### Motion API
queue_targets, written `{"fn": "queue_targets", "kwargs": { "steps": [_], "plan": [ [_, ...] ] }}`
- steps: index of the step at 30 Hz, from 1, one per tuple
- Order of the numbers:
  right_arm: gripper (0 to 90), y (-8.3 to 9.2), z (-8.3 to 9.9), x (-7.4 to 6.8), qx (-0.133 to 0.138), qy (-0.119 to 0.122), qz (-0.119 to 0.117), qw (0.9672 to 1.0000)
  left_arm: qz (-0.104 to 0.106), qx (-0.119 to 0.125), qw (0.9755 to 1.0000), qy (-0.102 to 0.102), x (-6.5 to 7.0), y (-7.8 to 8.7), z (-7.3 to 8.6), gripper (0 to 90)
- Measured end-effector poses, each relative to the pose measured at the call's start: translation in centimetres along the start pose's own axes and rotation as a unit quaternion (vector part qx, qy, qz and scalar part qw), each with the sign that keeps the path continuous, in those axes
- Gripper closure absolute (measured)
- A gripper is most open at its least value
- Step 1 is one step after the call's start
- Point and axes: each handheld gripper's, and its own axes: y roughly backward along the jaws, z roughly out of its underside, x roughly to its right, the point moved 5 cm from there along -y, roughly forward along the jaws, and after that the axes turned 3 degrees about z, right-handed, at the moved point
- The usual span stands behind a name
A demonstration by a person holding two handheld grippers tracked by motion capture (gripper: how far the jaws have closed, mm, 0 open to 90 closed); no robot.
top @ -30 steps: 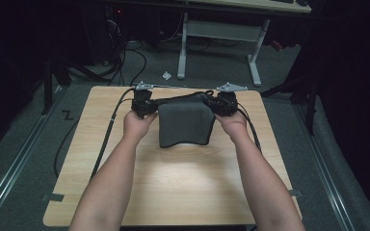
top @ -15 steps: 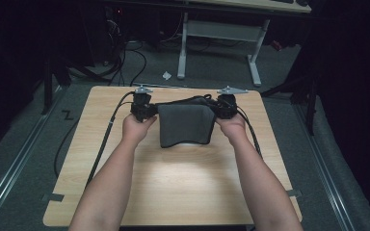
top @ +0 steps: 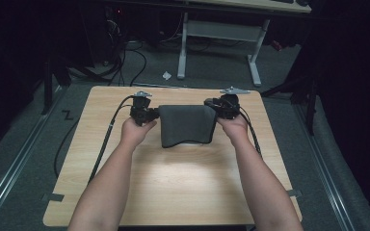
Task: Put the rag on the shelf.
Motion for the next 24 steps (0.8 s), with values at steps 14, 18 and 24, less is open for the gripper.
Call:
{"fn": "queue_targets", "kwargs": {
  "steps": [14, 18, 24],
  "plan": [
    [50.9, 1.5, -0.8, 1.4, 0.022, 0.008, 0.031, 0.9992, -0.037, 0.012, 0.9992, 0.008, -1.1, 0.8, 0.2, 66.0],
    [54.1, 1.7, -0.6, 1.6, 0.024, 0.01, 0.034, 0.9991, -0.046, 0.013, 0.9988, 0.004, -1.2, 1.0, 0.2, 64.3],
    [56.6, 2.1, -0.2, 1.5, 0.027, 0.02, 0.034, 0.9988, -0.057, 0.025, 0.998, 0.001, -1.3, 1.7, 0.1, 62.3]
  ]
}}
